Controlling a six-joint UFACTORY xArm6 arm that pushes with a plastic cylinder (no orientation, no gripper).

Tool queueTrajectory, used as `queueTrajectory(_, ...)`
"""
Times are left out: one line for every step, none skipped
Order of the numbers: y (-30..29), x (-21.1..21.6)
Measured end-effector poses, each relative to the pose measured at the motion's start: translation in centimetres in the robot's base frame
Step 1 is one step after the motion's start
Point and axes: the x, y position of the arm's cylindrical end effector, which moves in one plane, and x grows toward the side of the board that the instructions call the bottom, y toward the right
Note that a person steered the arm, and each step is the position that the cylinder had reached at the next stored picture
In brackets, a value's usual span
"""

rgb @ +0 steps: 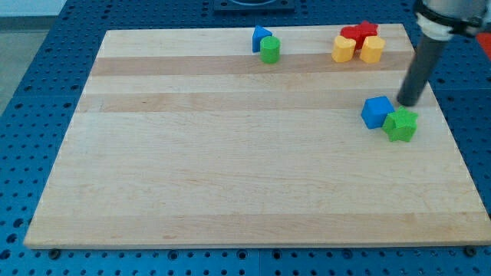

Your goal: Move the green star along with blue cube towards the top center

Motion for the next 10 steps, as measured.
queueTrajectory(1.9, 3.2)
queueTrajectory(2.0, 5.7)
queueTrajectory(1.3, 6.3)
queueTrajectory(-0.3, 6.2)
queueTrajectory(-1.8, 5.9)
queueTrajectory(-2.9, 5.6)
queueTrajectory(-3.9, 5.3)
queueTrajectory(-4.6, 4.5)
queueTrajectory(-5.4, 3.3)
queueTrajectory(-6.3, 1.9)
